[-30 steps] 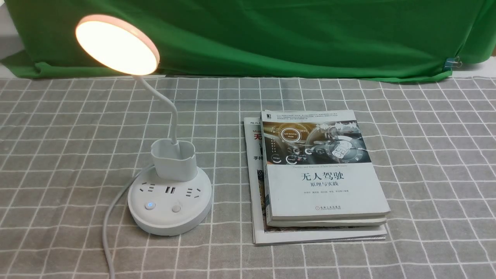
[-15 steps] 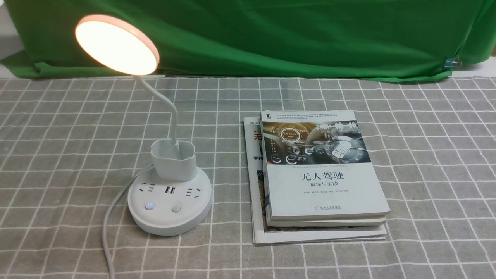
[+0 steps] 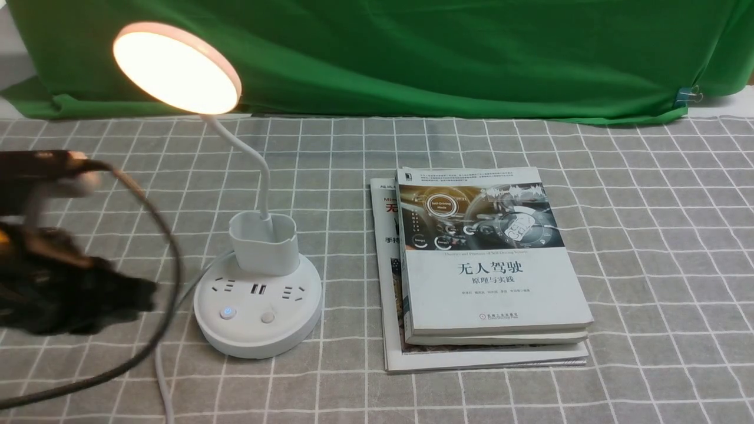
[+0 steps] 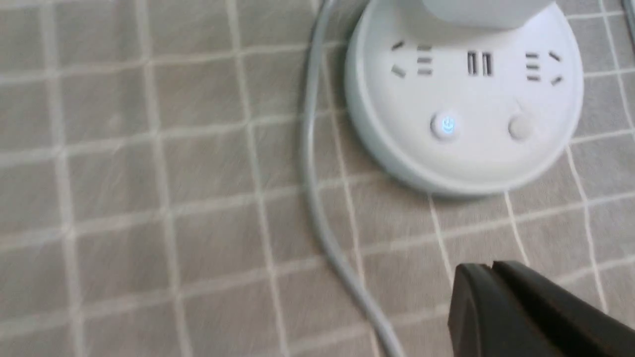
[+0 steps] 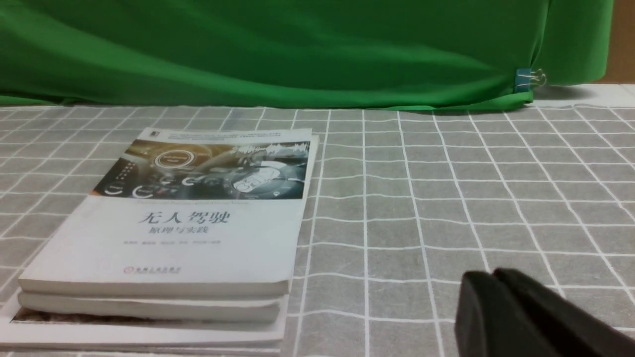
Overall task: Turn off the desk lamp on the grey coffee tablecloth by hand.
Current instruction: 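Press the power button on the round power strip under the lamp with the left gripper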
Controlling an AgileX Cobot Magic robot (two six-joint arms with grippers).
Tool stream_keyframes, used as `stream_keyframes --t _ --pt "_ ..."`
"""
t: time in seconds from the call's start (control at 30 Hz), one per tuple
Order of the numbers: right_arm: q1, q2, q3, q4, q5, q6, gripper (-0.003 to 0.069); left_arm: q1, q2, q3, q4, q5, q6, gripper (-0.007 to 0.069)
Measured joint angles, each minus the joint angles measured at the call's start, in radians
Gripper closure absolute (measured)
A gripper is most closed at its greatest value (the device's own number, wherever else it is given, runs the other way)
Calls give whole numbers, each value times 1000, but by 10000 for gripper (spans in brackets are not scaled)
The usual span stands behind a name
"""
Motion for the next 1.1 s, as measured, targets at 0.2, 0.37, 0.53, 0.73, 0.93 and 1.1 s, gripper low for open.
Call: stream_keyframes --t 0.2,0.37,0.53,0.73,0.93,1.1 --pt "0 0 0 0 0 0 617 -252 169 -60 54 -44 -55 633" --pt "0 0 0 0 0 0 617 -388 316 -168 144 -16 -187 633" --pt "0 0 0 0 0 0 617 -396 402 -246 177 22 -213 633" --pt "0 0 0 0 0 0 617 -346 473 -282 273 29 -264 633" --pt "0 0 0 0 0 0 617 -332 518 -282 303 -26 -269 630" --pt "0 0 0 0 0 0 617 -332 518 -292 303 -54 -267 630"
